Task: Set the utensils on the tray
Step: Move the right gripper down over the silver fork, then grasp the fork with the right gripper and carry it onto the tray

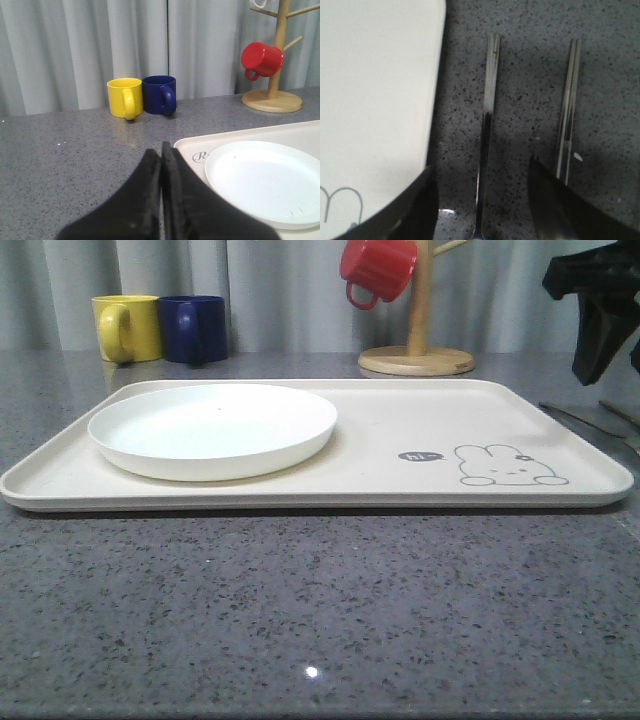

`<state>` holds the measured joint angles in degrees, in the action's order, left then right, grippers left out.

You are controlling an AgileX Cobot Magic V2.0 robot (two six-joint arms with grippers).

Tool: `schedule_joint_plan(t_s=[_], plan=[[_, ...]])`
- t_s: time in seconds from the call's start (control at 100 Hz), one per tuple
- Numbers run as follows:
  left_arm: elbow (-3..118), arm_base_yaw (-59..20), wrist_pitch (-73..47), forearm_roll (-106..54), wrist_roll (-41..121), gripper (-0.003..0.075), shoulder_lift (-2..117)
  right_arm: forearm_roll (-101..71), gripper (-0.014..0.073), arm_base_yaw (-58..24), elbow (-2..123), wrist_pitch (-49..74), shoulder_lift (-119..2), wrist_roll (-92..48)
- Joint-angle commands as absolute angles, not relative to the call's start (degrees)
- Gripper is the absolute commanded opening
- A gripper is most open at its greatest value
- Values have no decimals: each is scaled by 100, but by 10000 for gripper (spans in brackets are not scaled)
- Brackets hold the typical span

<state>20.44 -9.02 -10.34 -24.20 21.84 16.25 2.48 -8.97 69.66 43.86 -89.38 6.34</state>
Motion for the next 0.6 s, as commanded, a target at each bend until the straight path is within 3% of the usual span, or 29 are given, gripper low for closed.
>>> schedule_joint_plan(t_s=[0.0, 0.59], plan=[[2206, -915, -580, -2452, 2168, -19, 1670, 379, 414, -904, 7173, 4130, -8865, 586], [2206, -915, -580, -2452, 2168, -19, 1670, 426, 414, -904, 7162, 4098, -9397, 586]])
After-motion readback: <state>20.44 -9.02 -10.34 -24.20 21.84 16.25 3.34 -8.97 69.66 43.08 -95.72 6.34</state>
